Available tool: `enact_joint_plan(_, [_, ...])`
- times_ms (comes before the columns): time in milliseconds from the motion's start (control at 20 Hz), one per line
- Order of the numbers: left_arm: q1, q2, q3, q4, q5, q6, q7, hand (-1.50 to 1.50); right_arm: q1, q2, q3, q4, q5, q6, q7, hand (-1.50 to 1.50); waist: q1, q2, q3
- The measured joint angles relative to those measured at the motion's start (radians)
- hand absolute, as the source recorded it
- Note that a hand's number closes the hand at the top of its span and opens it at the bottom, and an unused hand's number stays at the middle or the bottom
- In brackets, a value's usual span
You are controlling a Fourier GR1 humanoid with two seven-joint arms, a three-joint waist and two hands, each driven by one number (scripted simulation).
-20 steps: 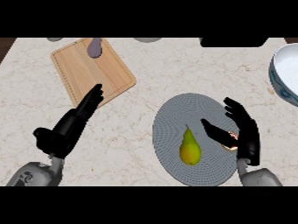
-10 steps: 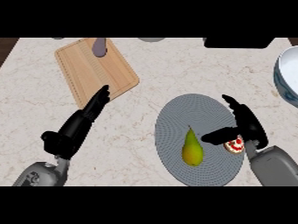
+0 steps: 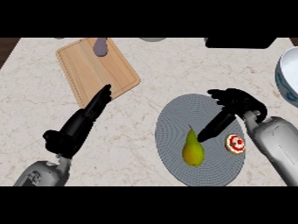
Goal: Pick the pear from the placemat and place it in the bowl
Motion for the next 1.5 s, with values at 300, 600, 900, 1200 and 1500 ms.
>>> enact_joint_plan(300, [0.003, -0.004, 0.017, 0.015, -0.006, -0.009, -0.010, 0.00, -0.087, 0.018, 0.030, 0.083, -0.108, 0.036, 0.040, -1.50, -0.005, -0.001, 0.001])
enact_joint_plan(600, [0.018, -0.014, 0.019, -0.014, -0.022, -0.005, 0.009, 0.00, -0.121, 0.037, 0.080, 0.133, -0.123, 0.041, 0.036, -1.50, -0.011, -0.002, 0.001])
enact_joint_plan(900, [0.024, -0.021, 0.036, -0.016, -0.032, -0.013, 0.015, 0.00, -0.116, 0.053, 0.149, 0.098, -0.056, 0.006, 0.040, -1.50, -0.019, -0.003, 0.002])
enact_joint_plan(1200, [0.031, -0.020, 0.065, -0.002, -0.030, -0.041, 0.000, 0.00, -0.094, 0.058, 0.196, 0.073, 0.034, -0.033, 0.033, -1.50, -0.021, -0.004, 0.002])
enact_joint_plan(1500, [0.027, -0.041, 0.061, -0.001, -0.054, -0.038, 0.009, 0.00, -0.076, 0.052, 0.231, 0.085, 0.109, -0.046, 0.029, -1.50, -0.021, -0.003, 0.002])
